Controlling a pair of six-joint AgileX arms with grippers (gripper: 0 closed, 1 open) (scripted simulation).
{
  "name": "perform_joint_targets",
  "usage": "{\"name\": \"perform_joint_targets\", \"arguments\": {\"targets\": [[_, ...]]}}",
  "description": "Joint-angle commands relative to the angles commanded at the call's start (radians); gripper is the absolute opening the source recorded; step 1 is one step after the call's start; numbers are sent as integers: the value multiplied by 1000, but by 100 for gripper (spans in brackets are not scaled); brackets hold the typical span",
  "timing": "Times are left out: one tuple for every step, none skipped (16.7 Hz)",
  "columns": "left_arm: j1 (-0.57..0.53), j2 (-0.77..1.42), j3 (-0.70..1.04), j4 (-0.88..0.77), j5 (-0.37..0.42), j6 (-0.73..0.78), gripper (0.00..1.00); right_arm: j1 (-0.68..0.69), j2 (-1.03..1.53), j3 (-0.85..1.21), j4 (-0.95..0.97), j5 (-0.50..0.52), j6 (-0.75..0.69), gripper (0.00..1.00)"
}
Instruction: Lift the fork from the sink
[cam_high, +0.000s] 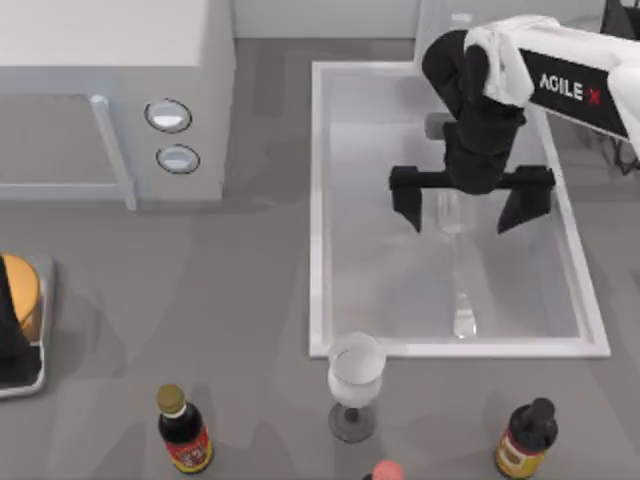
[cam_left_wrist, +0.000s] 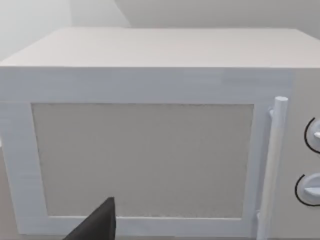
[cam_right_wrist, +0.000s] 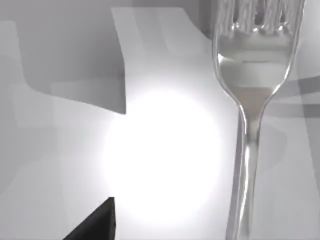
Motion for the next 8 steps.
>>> {"name": "perform_joint_targets", "arguments": {"targets": [[0, 0, 0, 0, 0, 0, 100, 1, 19, -29, 52, 0, 0, 100], [0, 0, 0, 0, 0, 0, 100, 2, 37, -56, 95, 1, 1, 100], [0, 0, 0, 0, 0, 0, 100, 2, 52, -78, 128, 1, 1, 100], [0, 0, 0, 0, 0, 0, 100, 3, 64, -93, 150, 1, 1, 100], [0, 0, 0, 0, 0, 0, 100, 3, 71, -102, 161, 1, 2, 100], [0, 0, 0, 0, 0, 0, 100, 3, 72, -103, 162, 1, 2, 100], [0, 0, 0, 0, 0, 0, 100, 3, 72, -103, 162, 1, 2, 100], [0, 0, 0, 0, 0, 0, 100, 3, 72, -103, 162, 1, 2, 100]]}}
